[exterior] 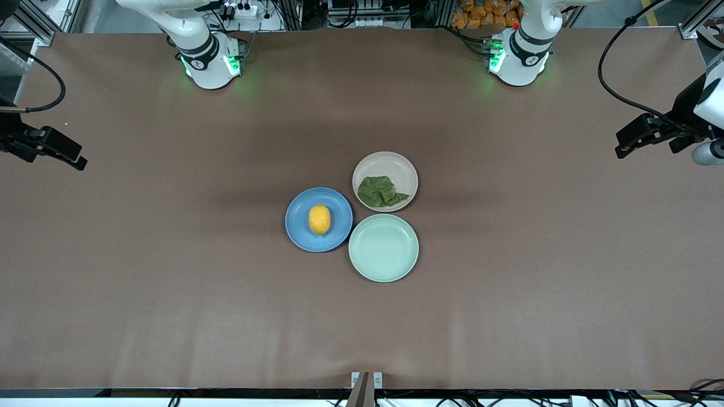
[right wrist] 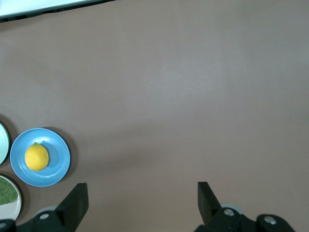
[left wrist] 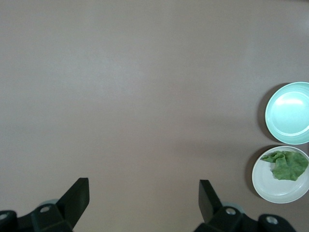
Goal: Pick lemon and lettuce from blue and beige plates
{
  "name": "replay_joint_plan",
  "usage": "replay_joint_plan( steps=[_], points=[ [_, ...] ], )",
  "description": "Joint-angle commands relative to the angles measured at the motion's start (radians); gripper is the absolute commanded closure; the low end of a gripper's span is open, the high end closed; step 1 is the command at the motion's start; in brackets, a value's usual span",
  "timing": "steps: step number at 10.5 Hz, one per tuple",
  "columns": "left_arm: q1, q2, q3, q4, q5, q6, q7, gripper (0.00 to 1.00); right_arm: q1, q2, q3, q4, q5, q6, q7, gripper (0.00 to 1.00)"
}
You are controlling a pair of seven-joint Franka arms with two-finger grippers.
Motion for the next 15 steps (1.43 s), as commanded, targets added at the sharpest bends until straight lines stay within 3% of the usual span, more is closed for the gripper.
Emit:
replay_joint_plan(
  steps=[1,4,6,8,11,13,15],
  points=[
    [-0.001,-0.01,0.002,-0.005,-0.024,-0.013,0.026,0.0,-0.005,0.001,0.006,0.001,0.005,0.004,-0.009,0.0],
    [0.006,-0.005,0.007,-0.005,-0.038,-0.026,0.026,0.0,0.008,0.013,0.009,0.001,0.02,0.005,0.006,0.0],
    [-0.01,0.005,0.002,-0.009,-0.043,-0.027,0.026,0.0,0.017,0.058,0.012,0.001,0.105,0.042,0.007,0.0],
    [-0.023,0.013,-0.039,-0.026,-0.061,-0.027,0.011,0.0,0.081,0.114,0.015,0.001,0.106,0.102,0.014,0.0],
    [-0.03,0.058,-0.067,-0.061,-0.176,0.005,-0.021,0.0,0.202,0.237,0.026,0.001,0.103,0.224,0.19,0.0],
    [-0.087,0.068,-0.106,-0.095,-0.149,0.061,-0.162,0.0,0.256,0.312,0.058,-0.001,0.094,0.26,0.325,0.0],
    [-0.142,0.088,-0.108,-0.151,-0.126,0.104,-0.175,0.0,0.278,0.389,0.104,-0.001,0.093,0.317,0.44,0.0]
  ],
)
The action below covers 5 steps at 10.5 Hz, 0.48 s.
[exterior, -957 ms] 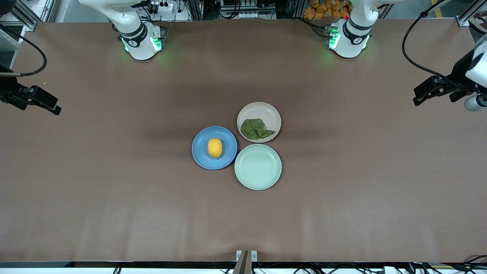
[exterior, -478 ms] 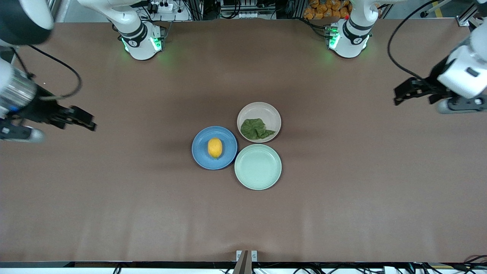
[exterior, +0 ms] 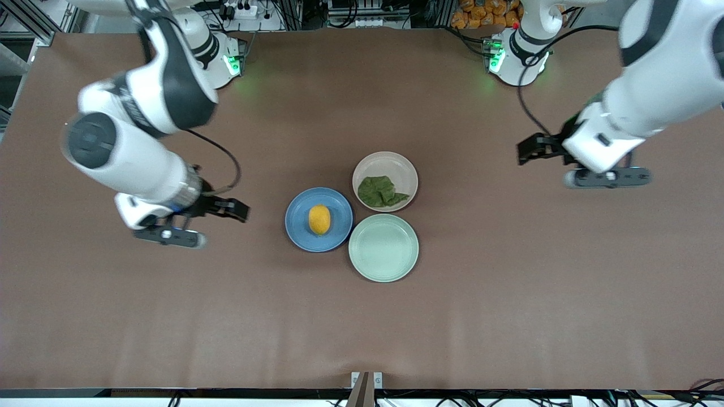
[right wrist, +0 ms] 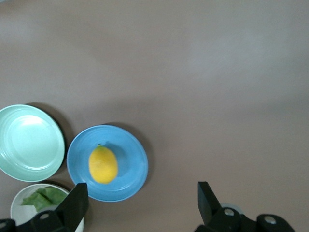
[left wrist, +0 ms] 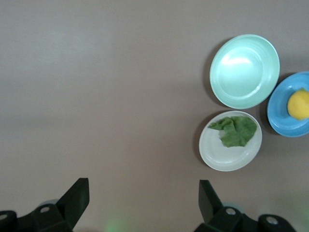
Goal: Pick lemon and lettuce from blue and beige plates
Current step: 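Lower the right gripper to the lemon while the left gripper reaches the lettuce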
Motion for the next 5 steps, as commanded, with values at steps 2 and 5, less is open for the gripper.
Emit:
replay_joint_plan(
  steps=[2,5],
  points=[
    [-0.075,-0.014,-0.012,-0.222,0.017,0.229,-0.085,0.0,0.018,0.112,0.042,0.015,-0.004,0.076,0.121,0.0],
    [-0.162,0.014,-0.049,-0.347,0.031,0.449,-0.288,0.0,0.086,0.215,0.057,-0.003,-0.002,0.185,0.166,0.0]
  ],
)
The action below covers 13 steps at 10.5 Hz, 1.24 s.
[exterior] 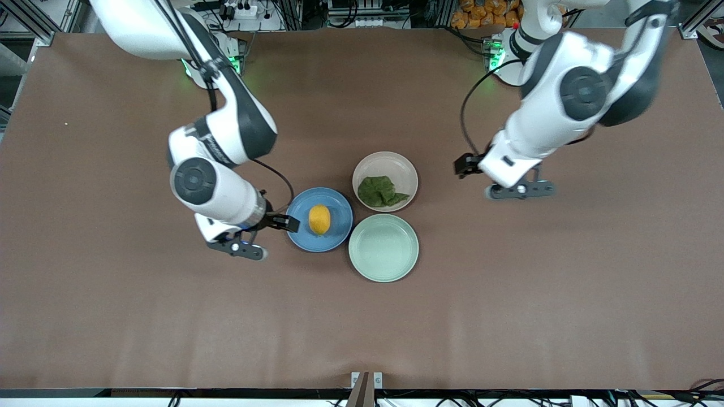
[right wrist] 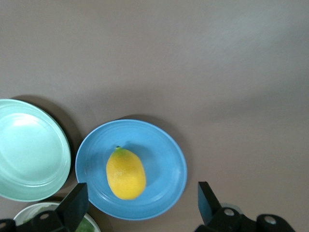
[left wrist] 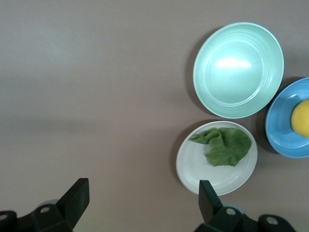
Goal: Pick lemon and lettuce from blue and beige plates
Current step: 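Lower the right gripper to the lemon while the left gripper reaches the lettuce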
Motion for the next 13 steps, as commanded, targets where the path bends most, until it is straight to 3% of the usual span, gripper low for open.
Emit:
replay_joint_plan(
  steps=[1,4,6,9,13],
  points=[
    [-0.08,0.0,-0.005,-0.075,0.054,0.104,-0.13,0.0,0.059,0.078,0.005,0.003,-0.004,0.075,0.043,0.0],
    [-0.183,0.107,-0.006,-0.075,0.109,0.228,-0.329,0.0,0.114,0.095,0.011,-0.046,-0.08,0.142,0.046,0.0],
    [-0.236,0.181,-0.006,-0.074,0.109,0.349,-0.438,0.0,0.121,0.109,0.028,-0.118,-0.119,0.257,0.046,0.0],
    [-0.284,0.281,-0.005,-0.074,0.111,0.515,-0.538,0.0,0.13,0.117,0.03,-0.149,-0.182,0.262,0.046,0.0],
    [-0.293,0.384,-0.005,-0.071,0.213,0.566,-0.542,0.0,0.134,0.131,0.03,-0.155,-0.194,0.268,0.05,0.0]
  ],
)
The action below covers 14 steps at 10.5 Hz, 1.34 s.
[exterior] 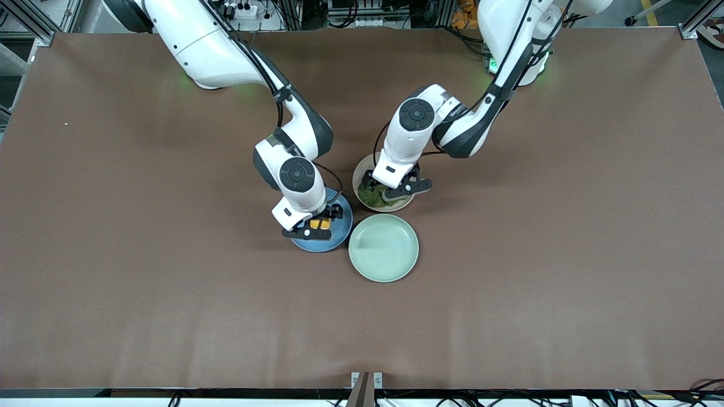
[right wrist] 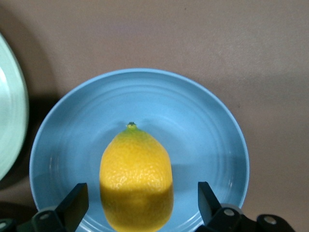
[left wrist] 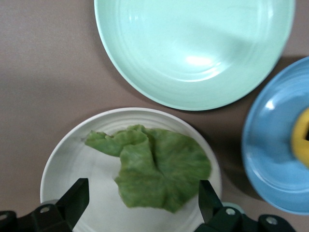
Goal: Pick lemon and lettuce from blue and beige plates
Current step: 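Close the right gripper on the lemon while the left gripper grips the lettuce, then carry the lemon off the blue plate with the right gripper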
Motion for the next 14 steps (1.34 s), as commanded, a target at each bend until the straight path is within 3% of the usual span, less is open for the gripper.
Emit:
replay_joint_plan(
  steps=[1,3,6,7,8,9,10,12,13,14],
  points=[
    [-0.006,0.043,0.005,0.014,0.07,0.014,-0.035,0.0,0.005,0.016,0.005,-0.001,-0.026,0.023,0.031,0.0],
    [-0.015,0.073,0.006,0.025,0.079,0.012,-0.035,0.07,0.002,0.016,0.008,0.0,-0.021,0.023,0.031,0.24],
    [-0.022,0.105,0.008,0.048,0.079,0.014,-0.035,0.18,-0.007,0.007,0.014,0.009,-0.017,0.013,0.032,0.51],
    [-0.023,0.114,0.008,0.059,0.079,0.014,-0.035,0.21,-0.01,-0.007,0.016,0.012,-0.017,-0.001,0.025,0.56],
    [-0.023,0.125,0.008,0.068,0.079,0.014,-0.035,0.27,-0.033,-0.037,0.017,0.017,-0.014,-0.056,0.023,0.69],
    [-0.023,0.129,0.009,0.076,0.079,0.014,-0.035,0.4,-0.069,-0.067,0.037,0.02,-0.001,-0.09,0.016,0.78],
    [-0.023,0.134,0.012,0.082,0.079,0.014,-0.035,0.54,-0.12,-0.099,0.057,0.012,0.005,-0.111,0.0,0.81],
    [-0.022,0.139,0.014,0.082,0.079,0.014,-0.035,0.74,-0.218,-0.157,0.068,0.005,0.006,-0.215,-0.163,0.94],
    [-0.022,0.133,0.015,0.082,0.079,0.014,-0.039,0.93,-0.266,-0.188,0.068,0.003,0.013,-0.266,-0.21,0.98],
    [-0.022,0.123,0.014,0.083,0.079,0.014,-0.058,1.0,-0.33,-0.206,0.068,0.0,0.034,-0.309,-0.301,0.99]
  ],
)
